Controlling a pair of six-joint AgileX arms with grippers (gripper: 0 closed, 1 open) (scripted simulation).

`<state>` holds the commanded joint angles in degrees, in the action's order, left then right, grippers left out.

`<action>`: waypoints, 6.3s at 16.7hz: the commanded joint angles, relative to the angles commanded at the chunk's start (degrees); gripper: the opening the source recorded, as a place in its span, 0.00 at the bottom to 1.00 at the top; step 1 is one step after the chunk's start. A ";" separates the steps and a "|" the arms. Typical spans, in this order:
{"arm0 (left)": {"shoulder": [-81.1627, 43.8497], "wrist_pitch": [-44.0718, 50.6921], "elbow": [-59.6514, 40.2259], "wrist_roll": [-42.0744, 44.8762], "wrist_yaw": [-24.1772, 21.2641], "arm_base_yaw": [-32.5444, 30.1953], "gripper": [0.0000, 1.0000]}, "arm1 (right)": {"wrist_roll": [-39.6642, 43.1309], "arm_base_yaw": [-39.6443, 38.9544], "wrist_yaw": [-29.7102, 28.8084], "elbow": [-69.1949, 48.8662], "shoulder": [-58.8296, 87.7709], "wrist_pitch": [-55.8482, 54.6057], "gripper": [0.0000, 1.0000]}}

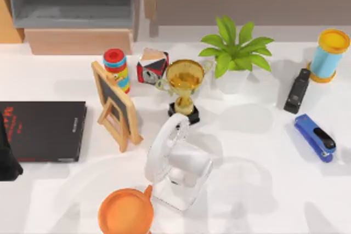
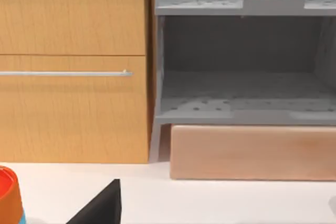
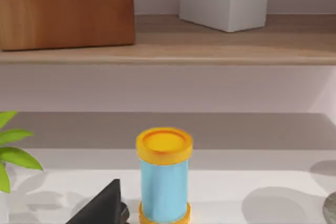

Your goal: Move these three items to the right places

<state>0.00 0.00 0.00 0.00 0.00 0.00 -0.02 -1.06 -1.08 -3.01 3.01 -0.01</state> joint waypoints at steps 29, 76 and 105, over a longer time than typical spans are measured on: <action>-92.96 -32.32 -61.86 0.76 7.57 -10.91 1.00 | 0.02 1.06 1.08 3.01 -3.01 0.01 1.00; -114.12 -34.39 -79.67 -0.54 9.03 -11.42 0.00 | 0.02 1.06 1.08 3.01 -3.01 0.01 1.00; -78.86 -46.32 -16.38 84.25 0.48 -3.64 0.00 | 0.02 1.06 1.08 3.01 -3.01 0.01 1.00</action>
<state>-78.86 -46.32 -16.38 84.25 0.48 -3.64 0.00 0.00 0.00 0.00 0.00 0.00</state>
